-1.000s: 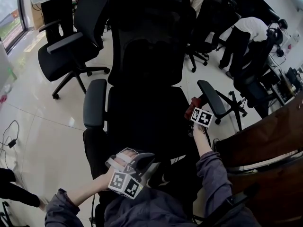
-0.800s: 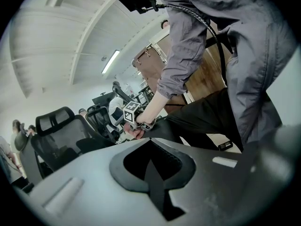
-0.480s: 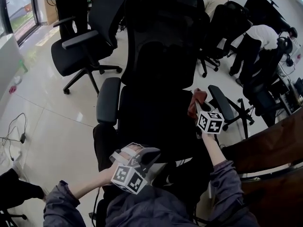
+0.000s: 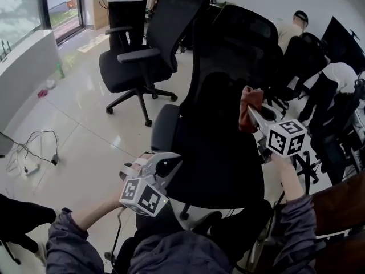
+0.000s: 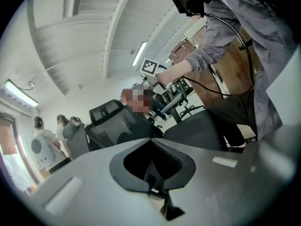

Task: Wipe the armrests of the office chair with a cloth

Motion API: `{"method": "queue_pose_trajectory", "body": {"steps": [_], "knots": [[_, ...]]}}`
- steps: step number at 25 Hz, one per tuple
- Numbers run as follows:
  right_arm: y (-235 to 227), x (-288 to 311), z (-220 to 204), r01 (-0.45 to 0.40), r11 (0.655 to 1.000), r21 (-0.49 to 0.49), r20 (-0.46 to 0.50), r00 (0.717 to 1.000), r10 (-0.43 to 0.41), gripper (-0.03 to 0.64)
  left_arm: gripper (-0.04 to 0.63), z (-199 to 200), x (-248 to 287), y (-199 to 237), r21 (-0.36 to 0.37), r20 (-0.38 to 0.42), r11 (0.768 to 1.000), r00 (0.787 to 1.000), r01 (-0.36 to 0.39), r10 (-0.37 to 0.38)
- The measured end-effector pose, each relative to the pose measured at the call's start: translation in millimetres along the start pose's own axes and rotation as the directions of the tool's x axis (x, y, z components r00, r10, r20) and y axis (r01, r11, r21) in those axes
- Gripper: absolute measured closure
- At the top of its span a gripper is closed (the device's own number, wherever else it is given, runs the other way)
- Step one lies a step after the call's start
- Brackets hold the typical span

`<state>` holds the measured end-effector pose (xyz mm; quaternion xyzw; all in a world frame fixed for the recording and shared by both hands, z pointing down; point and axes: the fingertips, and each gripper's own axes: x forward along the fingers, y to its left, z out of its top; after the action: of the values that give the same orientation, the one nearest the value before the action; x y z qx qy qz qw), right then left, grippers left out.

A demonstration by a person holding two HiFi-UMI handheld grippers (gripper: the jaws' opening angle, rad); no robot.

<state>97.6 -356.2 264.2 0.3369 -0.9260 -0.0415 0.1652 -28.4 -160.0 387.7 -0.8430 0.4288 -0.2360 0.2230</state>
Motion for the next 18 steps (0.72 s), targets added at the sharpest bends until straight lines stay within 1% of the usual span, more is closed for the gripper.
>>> {"method": "queue_pose_trajectory", "body": {"steps": [2,4,7,9,11,13,15,18], "knots": [[21,23,23,-0.080,0.996,-0.040,-0.013,0.997,0.079,0.566,0.578,-10,-10,20,-0.006,-0.029,0.998,0.998,-0.057,0.056],[47,55,33,-0.166,0.984,-0.061,-0.040,0.986,0.163,0.566,0.578,-18,-20,38,-0.011,-0.060,0.995,0.993,-0.102,0.101],[95,107,30,-0.309,0.949,-0.063,-0.061,0.950,0.306,0.566,0.578,-25,-40,50,-0.016,-0.111,0.989,0.983,-0.149,0.147],[129,142,15,-0.383,0.918,-0.100,-0.117,0.921,0.372,0.566,0.578,-25,-55,54,-0.025,-0.132,0.984,0.976,-0.175,0.171],[156,177,-7,-0.422,0.893,-0.154,-0.206,0.898,0.389,0.566,0.578,-23,-69,58,-0.038,-0.143,0.980,0.971,-0.198,0.190],[172,210,-27,-0.436,0.877,-0.203,-0.287,0.883,0.372,0.566,0.578,-19,-78,60,-0.046,-0.149,0.976,0.968,-0.212,0.203],[178,232,-41,-0.429,0.871,-0.240,-0.334,0.879,0.340,0.566,0.578,-16,-82,57,-0.042,-0.147,0.976,0.968,-0.212,0.204],[179,251,-52,-0.398,0.877,-0.269,-0.372,0.883,0.286,0.566,0.578,-18,-81,44,-0.018,-0.145,0.981,0.971,-0.193,0.188]]}}
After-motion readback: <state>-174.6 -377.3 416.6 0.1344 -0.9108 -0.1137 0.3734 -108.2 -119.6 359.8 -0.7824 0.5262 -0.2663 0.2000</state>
